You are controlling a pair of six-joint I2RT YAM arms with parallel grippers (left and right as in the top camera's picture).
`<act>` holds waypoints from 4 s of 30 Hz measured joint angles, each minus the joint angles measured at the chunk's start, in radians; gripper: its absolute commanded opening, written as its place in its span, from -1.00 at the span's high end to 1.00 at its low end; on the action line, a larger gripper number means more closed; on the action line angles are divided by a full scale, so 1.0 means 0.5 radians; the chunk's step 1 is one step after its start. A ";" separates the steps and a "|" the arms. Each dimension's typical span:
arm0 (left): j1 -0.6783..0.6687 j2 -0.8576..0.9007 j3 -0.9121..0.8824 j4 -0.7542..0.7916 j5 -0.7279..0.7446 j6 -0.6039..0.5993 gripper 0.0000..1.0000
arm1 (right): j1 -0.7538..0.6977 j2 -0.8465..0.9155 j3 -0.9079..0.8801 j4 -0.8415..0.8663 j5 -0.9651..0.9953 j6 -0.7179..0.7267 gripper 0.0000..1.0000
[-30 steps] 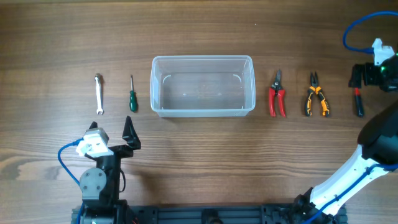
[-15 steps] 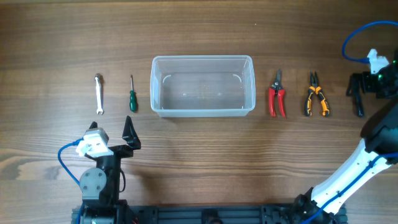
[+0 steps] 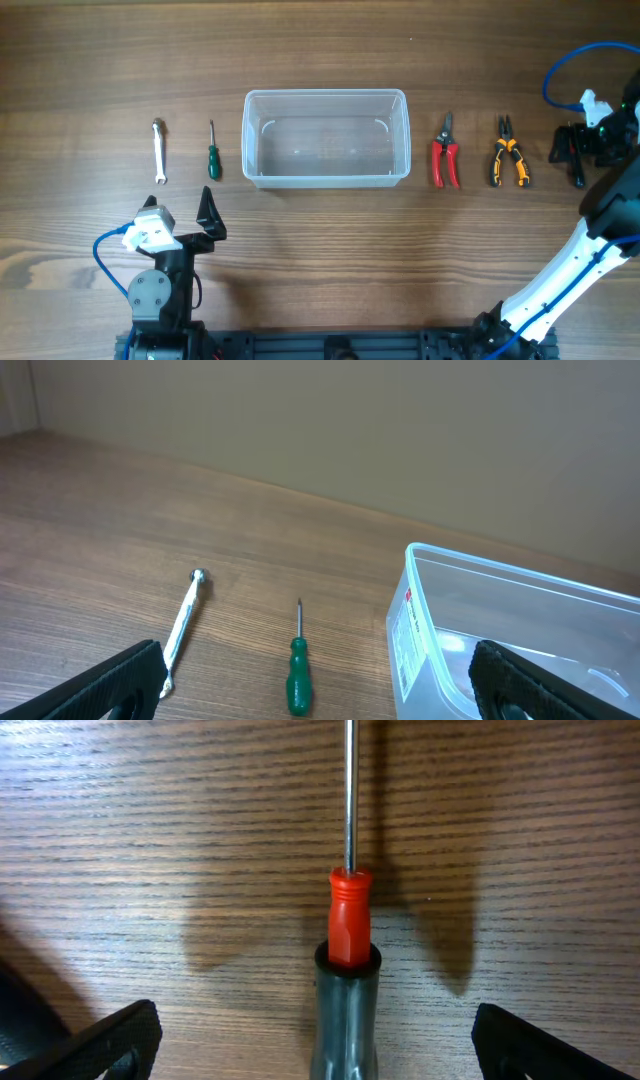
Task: Pack container
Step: 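Lower the right gripper and close it on the red-handled screwdriver, then carry the screwdriver with the right gripper into the clear container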
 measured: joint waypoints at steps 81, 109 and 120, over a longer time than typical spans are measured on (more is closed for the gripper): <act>0.000 0.000 0.000 0.000 0.000 0.000 -0.99 | 0.050 0.032 -0.035 0.105 0.117 0.015 0.59; 0.000 0.000 0.000 0.000 0.000 0.000 -1.00 | 0.411 -0.070 0.676 -0.353 -0.007 0.077 0.92; 0.000 0.000 0.000 0.000 0.000 0.000 -0.99 | 1.392 -0.546 0.890 -0.591 -0.286 -0.074 0.92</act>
